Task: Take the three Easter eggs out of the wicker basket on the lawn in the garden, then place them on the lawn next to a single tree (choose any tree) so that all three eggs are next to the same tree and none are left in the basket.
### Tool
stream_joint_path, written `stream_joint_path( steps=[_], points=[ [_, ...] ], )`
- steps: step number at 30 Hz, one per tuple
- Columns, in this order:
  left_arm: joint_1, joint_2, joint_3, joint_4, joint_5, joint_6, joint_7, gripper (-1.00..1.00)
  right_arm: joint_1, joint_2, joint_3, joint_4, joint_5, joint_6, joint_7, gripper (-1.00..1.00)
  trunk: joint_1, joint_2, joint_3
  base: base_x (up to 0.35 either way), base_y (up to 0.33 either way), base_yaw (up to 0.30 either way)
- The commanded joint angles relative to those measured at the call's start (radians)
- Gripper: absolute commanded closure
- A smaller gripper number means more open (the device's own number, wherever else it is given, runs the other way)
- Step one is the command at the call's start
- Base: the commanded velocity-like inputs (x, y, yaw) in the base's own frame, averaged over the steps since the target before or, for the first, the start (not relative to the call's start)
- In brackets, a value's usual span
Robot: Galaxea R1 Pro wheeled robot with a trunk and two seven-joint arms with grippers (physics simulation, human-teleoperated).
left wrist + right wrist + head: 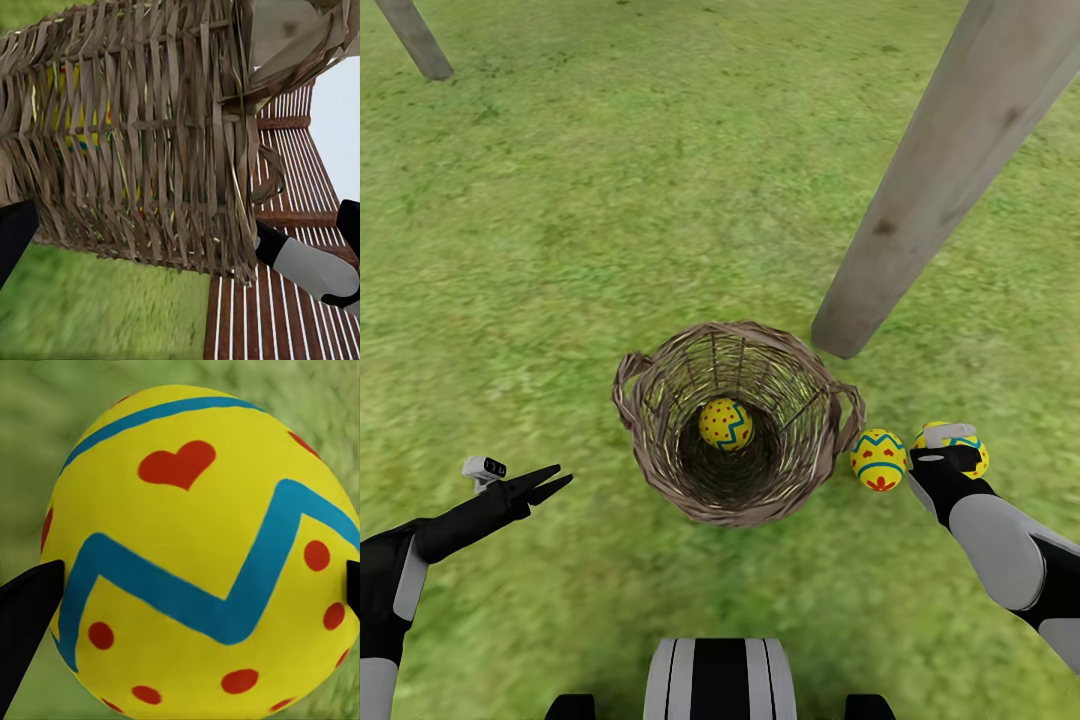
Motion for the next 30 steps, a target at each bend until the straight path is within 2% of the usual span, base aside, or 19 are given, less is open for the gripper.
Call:
stream_joint_path(
  steps=[1,15,16,30],
  points=[
    [-0.001,0.0,0.0,0.0,0.0,0.011,-0.003,-1.0,-0.001,0.0,-0.004,0.0,0.011,0.007,-0.002,1.0,0.0,0.0,-0.001,0.0,0.0,0.0],
    [-0.001,0.0,0.0,0.0,0.0,0.01,-0.004,-1.0,-0.001,0.0,-0.004,0.0,0.011,0.007,-0.002,1.0,0.0,0.0,-0.001,0.0,0.0,0.0],
    [-0.001,0.0,0.0,0.001,0.0,0.01,-0.004,-1.0,-0.001,0.0,-0.004,0.0,0.011,0.007,-0.002,-1.0,0.0,0.0,-0.001,0.0,0.0,0.0],
    [-0.001,-0.001,0.0,0.001,0.0,0.011,-0.003,-1.0,0.0,0.002,-0.004,0.0,0.011,0.007,-0.002,-1.0,0.0,0.0,-0.001,0.0,0.0,0.0]
  ],
)
